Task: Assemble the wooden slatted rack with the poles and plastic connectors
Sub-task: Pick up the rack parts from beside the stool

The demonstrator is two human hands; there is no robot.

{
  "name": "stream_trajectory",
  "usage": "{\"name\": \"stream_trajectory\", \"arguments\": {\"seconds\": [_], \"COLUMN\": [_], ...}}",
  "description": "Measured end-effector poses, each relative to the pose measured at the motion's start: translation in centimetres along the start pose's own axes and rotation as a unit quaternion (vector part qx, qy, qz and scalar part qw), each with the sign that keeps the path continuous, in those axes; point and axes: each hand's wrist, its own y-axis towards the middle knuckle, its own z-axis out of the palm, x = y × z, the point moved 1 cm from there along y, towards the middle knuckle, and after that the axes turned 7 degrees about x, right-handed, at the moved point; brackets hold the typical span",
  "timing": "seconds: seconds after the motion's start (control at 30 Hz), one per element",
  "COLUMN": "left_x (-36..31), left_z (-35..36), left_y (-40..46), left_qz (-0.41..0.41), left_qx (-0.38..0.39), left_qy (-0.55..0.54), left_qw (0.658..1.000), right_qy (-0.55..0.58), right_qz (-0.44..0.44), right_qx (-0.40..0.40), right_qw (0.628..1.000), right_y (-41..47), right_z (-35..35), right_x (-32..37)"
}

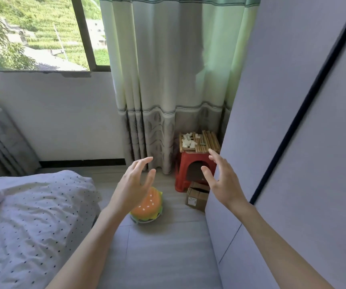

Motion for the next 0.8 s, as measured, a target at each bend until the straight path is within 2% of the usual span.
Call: {"name": "stream_trajectory", "arguments": {"seconds": [0.3,0.6,0.8], "left_x": [12.2,17.1,19.8], "left_z": [5.1,12.3,19.2], "left_y": [21.8,39.3,48.9], "left_qz": [-0.039,-0.075,-0.121], "left_qx": [0.091,0.171,0.190], "left_qy": [-0.049,-0.104,-0.128], "left_qw": [0.994,0.977,0.966], "right_qy": [-0.019,-0.023,-0.022], "right_qz": [0.089,0.176,0.185], "right_qx": [0.012,0.005,0.024], "right_qw": [0.996,0.984,0.982], "right_y": [20.5,35.0,45.9], "right_z": [7.8,9.2,10.2], "right_x": [-8.1,-16.9,-25.1]}}
